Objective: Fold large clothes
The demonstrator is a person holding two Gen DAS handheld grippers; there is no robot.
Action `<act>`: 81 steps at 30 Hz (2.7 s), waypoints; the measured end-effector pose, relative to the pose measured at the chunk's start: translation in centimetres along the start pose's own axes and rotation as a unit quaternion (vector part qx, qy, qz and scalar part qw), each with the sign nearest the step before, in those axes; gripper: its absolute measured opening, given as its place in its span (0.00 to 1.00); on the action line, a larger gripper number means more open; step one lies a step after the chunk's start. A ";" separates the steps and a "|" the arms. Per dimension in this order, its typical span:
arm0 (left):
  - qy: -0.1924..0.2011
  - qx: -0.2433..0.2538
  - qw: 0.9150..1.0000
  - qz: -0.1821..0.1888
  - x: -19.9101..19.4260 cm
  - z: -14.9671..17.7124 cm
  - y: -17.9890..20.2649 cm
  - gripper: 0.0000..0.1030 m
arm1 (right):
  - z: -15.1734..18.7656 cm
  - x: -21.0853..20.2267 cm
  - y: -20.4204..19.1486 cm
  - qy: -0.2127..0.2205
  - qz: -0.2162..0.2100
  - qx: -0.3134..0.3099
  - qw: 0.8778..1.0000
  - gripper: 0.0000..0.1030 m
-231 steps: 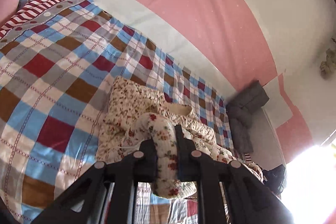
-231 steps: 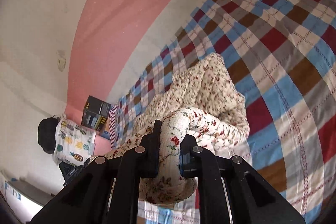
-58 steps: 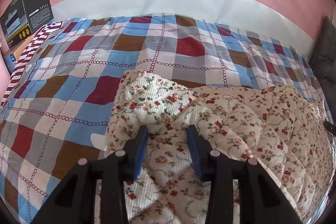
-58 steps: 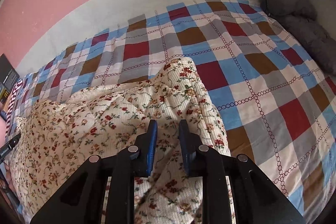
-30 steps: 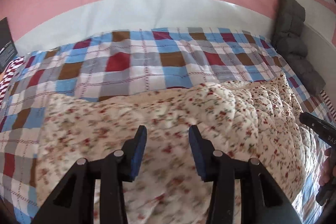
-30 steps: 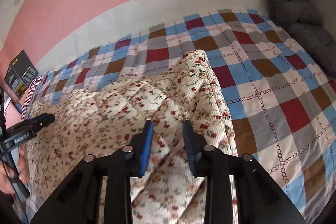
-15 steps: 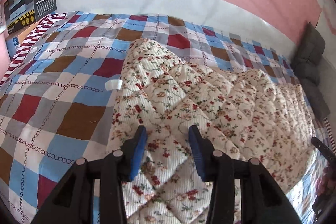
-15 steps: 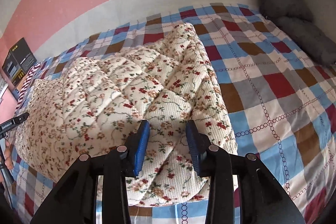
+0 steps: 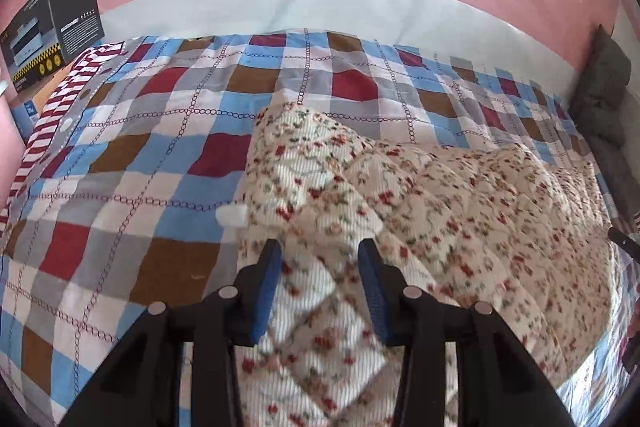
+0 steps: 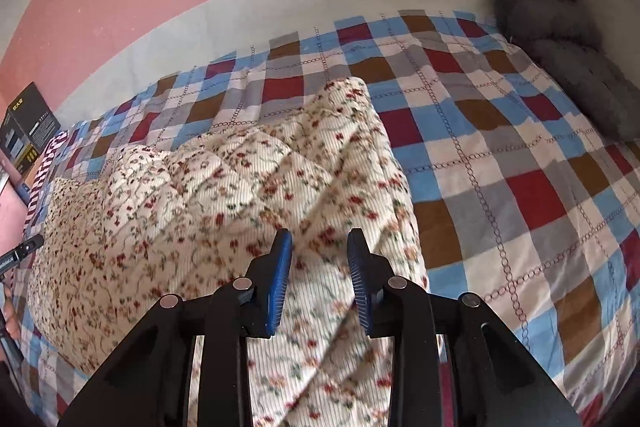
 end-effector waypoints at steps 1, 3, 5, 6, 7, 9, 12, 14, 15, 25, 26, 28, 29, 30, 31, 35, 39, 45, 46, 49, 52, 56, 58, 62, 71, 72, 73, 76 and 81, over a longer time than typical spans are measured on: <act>-0.015 -0.011 1.000 -0.002 1.3 -0.6 -0.5 0.42 | -0.8 0.8 -0.3 -0.004 0.004 -0.001 1.000 0.28; -0.041 -0.040 0.998 0.007 3.7 -1.5 -1.8 0.42 | -2.0 3.0 -0.2 -0.023 0.008 0.006 1.000 0.28; -0.039 -0.044 0.998 0.012 5.0 -1.9 -2.4 0.42 | -2.8 5.0 0.3 -0.042 0.010 0.014 0.999 0.28; -0.040 -0.048 0.998 0.015 5.5 -2.0 -2.5 0.42 | -2.9 5.8 0.6 -0.046 0.013 0.016 0.999 0.27; -0.036 -0.051 0.998 0.017 5.8 -2.0 -2.6 0.42 | -3.0 6.5 0.9 -0.050 0.012 0.018 0.998 0.27; -0.023 -0.052 0.998 0.019 6.3 -1.9 -2.6 0.42 | -3.0 7.3 1.3 -0.045 0.010 0.026 0.999 0.27; -0.002 -0.066 0.997 0.029 7.0 -1.4 -3.1 0.42 | -2.6 8.1 1.7 -0.031 0.009 0.032 0.999 0.27; 0.006 -0.072 0.997 0.035 7.2 -1.3 -3.3 0.42 | -2.3 8.4 1.9 -0.020 0.007 0.042 0.999 0.26; 0.006 -0.072 0.997 0.035 7.1 -1.4 -3.3 0.42 | -2.2 8.5 1.9 -0.018 0.009 0.042 0.999 0.26; 0.040 0.016 0.998 0.045 1.1 -3.6 3.4 0.38 | -3.7 0.7 -8.4 0.022 -0.068 -0.058 0.996 0.28; 0.040 0.021 0.998 0.047 1.1 -3.4 4.0 0.38 | -3.3 0.6 -11.1 0.014 -0.093 -0.084 0.992 0.28; 0.030 0.019 0.998 0.042 1.6 -3.0 4.3 0.38 | -2.3 1.2 -16.1 -0.008 -0.118 -0.131 0.984 0.28; 0.022 0.016 0.999 0.036 2.0 -2.7 4.1 0.38 | -1.8 2.0 -18.1 -0.023 -0.122 -0.146 0.981 0.28; 0.017 0.012 0.999 0.031 2.3 -2.4 3.6 0.38 | -1.5 3.3 -19.7 -0.040 -0.117 -0.159 0.980 0.28; 0.017 0.006 0.999 0.027 2.3 -2.3 3.0 0.38 | -1.2 5.0 -20.7 -0.055 -0.097 -0.169 0.979 0.28; 0.028 -0.013 0.999 0.013 2.0 -1.5 0.0 0.39 | -2.0 9.9 -20.0 -0.080 -0.082 -0.125 0.985 0.28; 0.005 -0.027 0.999 0.024 4.4 -1.0 -1.2 0.40 | -2.2 12.1 -19.4 -0.093 -0.063 -0.108 0.988 0.28; 0.010 -0.051 0.997 0.052 2.1 -1.8 -1.8 0.41 | -3.4 7.3 -18.3 -0.057 -0.083 -0.093 0.991 0.31; 0.019 -0.058 0.996 0.063 1.0 -1.6 -2.3 0.41 | -3.3 5.7 -17.5 -0.043 -0.103 -0.082 0.990 0.32; 0.040 -0.069 0.994 0.072 -1.8 0.2 -4.1 0.41 | -1.9 0.9 -14.4 0.000 -0.128 -0.073 0.989 0.56; 0.030 -0.076 0.994 0.067 -2.4 2.6 -5.8 0.42 | 0.7 -1.5 -10.8 0.020 -0.099 -0.090 0.991 0.64; -0.003 -0.101 0.992 0.080 -0.3 5.5 -7.2 0.56 | 4.2 -0.3 -6.4 -0.012 -0.046 -0.107 0.993 0.67; -0.001 -0.130 0.987 0.091 -0.2 5.6 -7.8 0.60 | 4.4 -0.9 -5.2 0.002 -0.065 -0.088 0.994 0.67; 0.000 -0.139 0.984 0.109 -1.1 4.9 -7.4 0.57 | 3.2 -2.6 -4.1 0.021 -0.052 -0.063 0.996 0.67; -0.020 -0.156 0.972 0.178 2.0 4.4 -6.8 0.62 | 2.3 -1.4 1.2 0.024 -0.072 0.021 0.997 0.68; -0.019 -0.163 0.970 0.182 2.1 4.3 -7.0 0.62 | 2.1 -1.7 1.4 0.029 -0.055 0.018 0.998 0.70; -0.017 -0.164 0.969 0.183 1.9 4.3 -7.0 0.61 | 1.9 -1.8 1.6 0.033 -0.040 0.016 0.999 0.71; -0.006 -0.145 0.973 0.182 1.7 4.3 -6.4 0.60 | 1.6 -1.6 3.0 0.033 -0.053 0.035 0.997 0.72; -0.022 -0.176 0.959 0.220 3.5 4.5 -6.8 0.65 | 2.8 3.8 5.1 -0.058 -0.131 0.099 0.985 0.83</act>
Point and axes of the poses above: each gripper's, at about its wrist camera, not at the fingertips, and x roughly the way its jaws point, y to its right, z to its underside, the point moved 5 cm from there along x, roughly the way its jaws point, and after that the axes turned 5 degrees about z, right-handed, at the moved point
